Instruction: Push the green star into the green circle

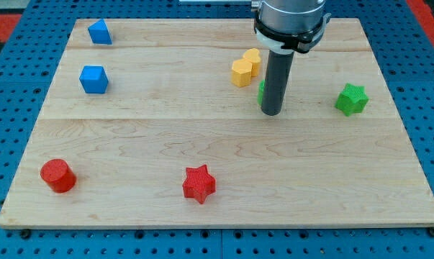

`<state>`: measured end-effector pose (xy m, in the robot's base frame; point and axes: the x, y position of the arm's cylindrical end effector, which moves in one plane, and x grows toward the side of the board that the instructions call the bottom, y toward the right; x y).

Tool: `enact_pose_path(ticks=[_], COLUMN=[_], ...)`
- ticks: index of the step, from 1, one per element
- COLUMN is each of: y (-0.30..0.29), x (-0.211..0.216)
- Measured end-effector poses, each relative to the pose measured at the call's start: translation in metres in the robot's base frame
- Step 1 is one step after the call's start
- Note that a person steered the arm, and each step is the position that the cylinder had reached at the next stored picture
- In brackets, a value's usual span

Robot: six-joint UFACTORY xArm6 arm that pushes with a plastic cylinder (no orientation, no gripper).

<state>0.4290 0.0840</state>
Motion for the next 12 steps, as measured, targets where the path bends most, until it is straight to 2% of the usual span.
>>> enact_pose_path(ticks=[1,2,3,5,6,7,9,10,11,12], y=[-0.045,-0.071,-0.023,0.019,-0.009,-0.002,0.035,0.032,0.091,0.186], x=[0.000,-0.018,-0.059,-0.034,-0.012,0.021,0.008,0.016,0.072,0.067])
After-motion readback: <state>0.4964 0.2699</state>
